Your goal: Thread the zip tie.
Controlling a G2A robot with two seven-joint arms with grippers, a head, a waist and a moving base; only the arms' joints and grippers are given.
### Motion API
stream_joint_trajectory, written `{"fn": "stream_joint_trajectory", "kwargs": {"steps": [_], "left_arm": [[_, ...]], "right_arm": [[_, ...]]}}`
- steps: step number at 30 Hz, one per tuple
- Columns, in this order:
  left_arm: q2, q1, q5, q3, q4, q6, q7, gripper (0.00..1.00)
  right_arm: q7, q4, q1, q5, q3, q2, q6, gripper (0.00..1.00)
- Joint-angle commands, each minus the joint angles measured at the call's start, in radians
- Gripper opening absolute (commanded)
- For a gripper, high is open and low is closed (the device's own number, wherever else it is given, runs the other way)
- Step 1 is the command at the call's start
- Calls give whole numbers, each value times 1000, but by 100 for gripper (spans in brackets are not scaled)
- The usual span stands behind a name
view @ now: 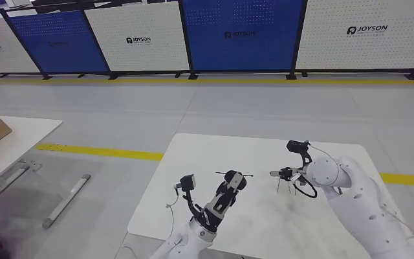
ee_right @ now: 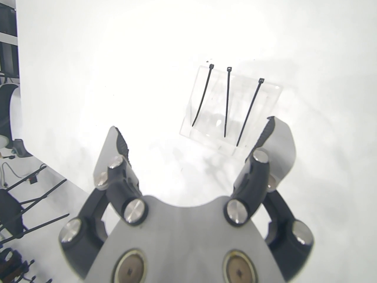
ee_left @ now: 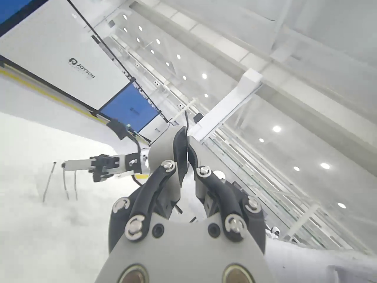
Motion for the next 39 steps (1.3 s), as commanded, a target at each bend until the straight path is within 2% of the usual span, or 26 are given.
{"fn": "stream_joint_trajectory", "kwargs": {"steps": [1,3,5,7,9,13,16,19,26,27,28,29,30,31,39], "left_arm": [[5,23,8,-5,-34,1,-12,0],[9,34,15,-7,-35,1,-27,0],[10,30,10,-6,-5,1,-38,0],[7,10,-8,1,49,3,-39,0],[1,-17,-20,20,114,23,-45,0],[-11,-67,-63,46,207,51,-41,0],[-19,-95,-67,62,264,73,-34,0],[-27,-113,-72,80,295,78,-18,0],[-27,-113,-72,80,295,78,-18,0],[-27,-113,-72,80,295,78,-18,0],[-27,-113,-72,80,295,78,-18,0],[-27,-113,-72,80,295,78,-18,0],[-27,-113,-72,80,295,78,-18,0],[-27,-113,-72,80,295,78,-18,0],[-27,-113,-72,80,295,78,-18,0]], "right_arm": [[0,2,1,1,0,-1,0,100],[3,6,4,-3,-2,-3,1,100],[4,9,6,-4,-3,-4,2,100],[5,12,8,-5,-4,-6,2,100],[6,13,10,-6,-3,-7,2,100],[8,12,9,-8,2,-7,0,100],[9,10,8,-12,5,-7,1,100],[11,5,5,-16,7,-8,2,100],[7,-17,-10,-31,18,-5,14,100],[7,-19,-12,-37,18,-5,23,95],[7,-17,-12,-44,18,-5,34,73],[10,-12,-11,-48,17,-6,44,60],[17,-3,-6,-51,14,-8,53,53],[20,4,-1,-52,11,-9,57,49],[61,64,55,-101,-42,-30,78,40]]}}
